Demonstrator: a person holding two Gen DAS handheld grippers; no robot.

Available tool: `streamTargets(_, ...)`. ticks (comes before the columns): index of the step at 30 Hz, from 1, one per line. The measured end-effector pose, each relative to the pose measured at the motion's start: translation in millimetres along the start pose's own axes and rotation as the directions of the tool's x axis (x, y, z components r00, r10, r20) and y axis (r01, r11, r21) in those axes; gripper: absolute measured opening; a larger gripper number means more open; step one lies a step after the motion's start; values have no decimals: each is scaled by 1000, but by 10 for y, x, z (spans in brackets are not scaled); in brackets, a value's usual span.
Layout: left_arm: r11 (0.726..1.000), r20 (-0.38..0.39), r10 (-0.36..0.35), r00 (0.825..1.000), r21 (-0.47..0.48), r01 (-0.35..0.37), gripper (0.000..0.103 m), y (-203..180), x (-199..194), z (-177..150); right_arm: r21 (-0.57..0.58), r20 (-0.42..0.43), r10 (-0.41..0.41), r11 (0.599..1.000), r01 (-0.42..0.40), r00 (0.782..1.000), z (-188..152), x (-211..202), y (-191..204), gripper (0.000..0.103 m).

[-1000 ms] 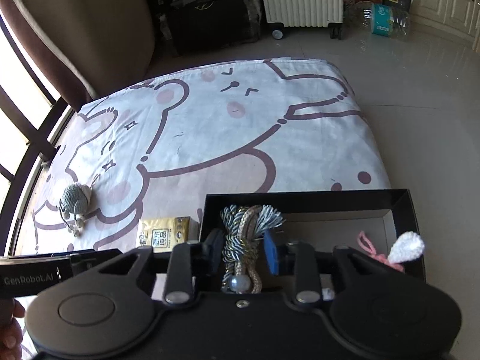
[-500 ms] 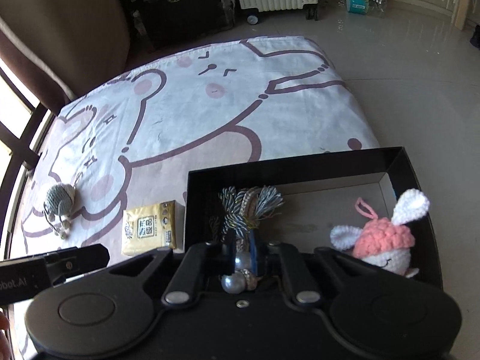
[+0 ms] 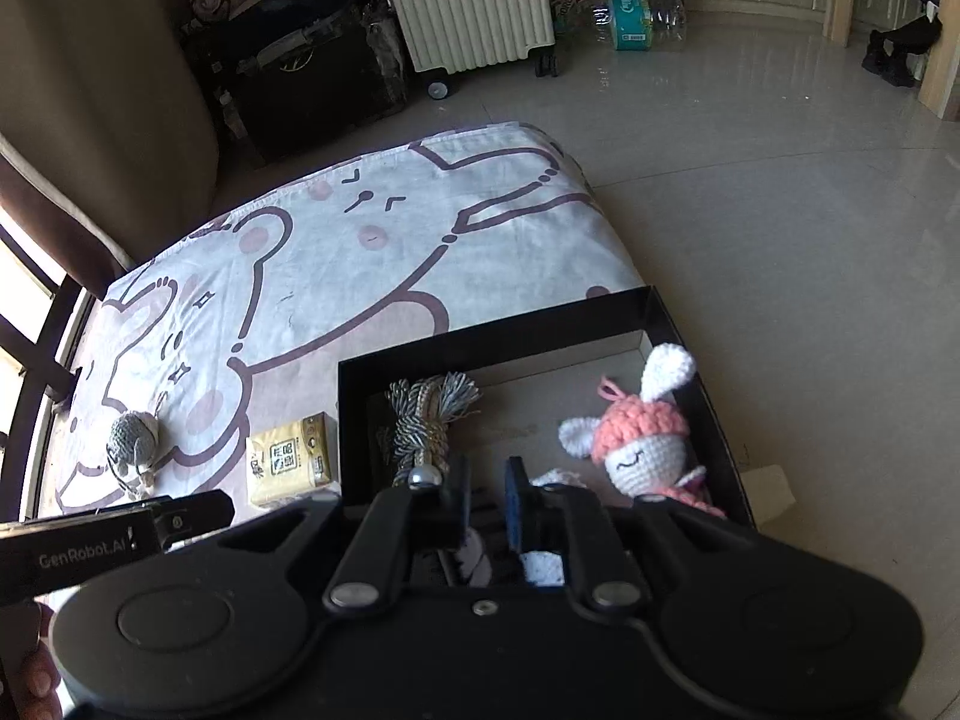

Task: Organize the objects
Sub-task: 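Withdraw both tools from the black box and move back over the bed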

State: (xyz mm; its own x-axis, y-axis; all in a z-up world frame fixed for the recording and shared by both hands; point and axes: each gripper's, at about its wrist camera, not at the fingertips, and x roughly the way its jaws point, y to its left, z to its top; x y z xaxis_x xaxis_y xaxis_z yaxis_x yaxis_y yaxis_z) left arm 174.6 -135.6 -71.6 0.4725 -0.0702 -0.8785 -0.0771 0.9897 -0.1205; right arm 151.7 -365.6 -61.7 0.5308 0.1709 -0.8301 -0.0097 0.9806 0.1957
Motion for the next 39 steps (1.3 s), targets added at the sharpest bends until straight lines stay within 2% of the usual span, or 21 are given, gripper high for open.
streamTargets(2,1000,-3,9,1000,13,-9,53,-14,-27,-19,6,3,-10,1000,10,1000,-62,-80,-16,17)
streamTargets(7,1000,-5,21,1000,23,-21,63,0,-84,-56,29,10,-30,999,30,999,-180,-229,-80,21)
streamTargets(12,998,0,38,999,59,-38,85,-3,-128,-103,36,22,-58,998,57,998,-271,-347,-113,30)
streamTargets(15,995,0,51,999,85,-51,92,-13,-139,-130,31,24,-72,997,72,997,-308,-380,-113,38)
streamTargets(17,993,-2,59,998,100,-59,96,-18,-142,-147,28,24,-82,996,81,996,-334,-389,-114,49)
streamTargets(18,992,-3,62,998,107,-61,98,-21,-144,-154,24,24,-90,996,89,996,-347,-390,-111,51)
streamTargets(24,984,0,91,996,156,-89,103,-47,-145,-202,25,29,-133,991,132,991,-414,-395,-146,70)
streamTargets(31,981,-1,97,995,168,-96,103,-58,-133,-219,16,41,-164,986,164,986,-463,-411,-163,100)
streamTargets(39,978,-8,105,994,183,-102,103,-85,-90,-252,16,46,-175,985,175,983,-489,-427,-181,103)
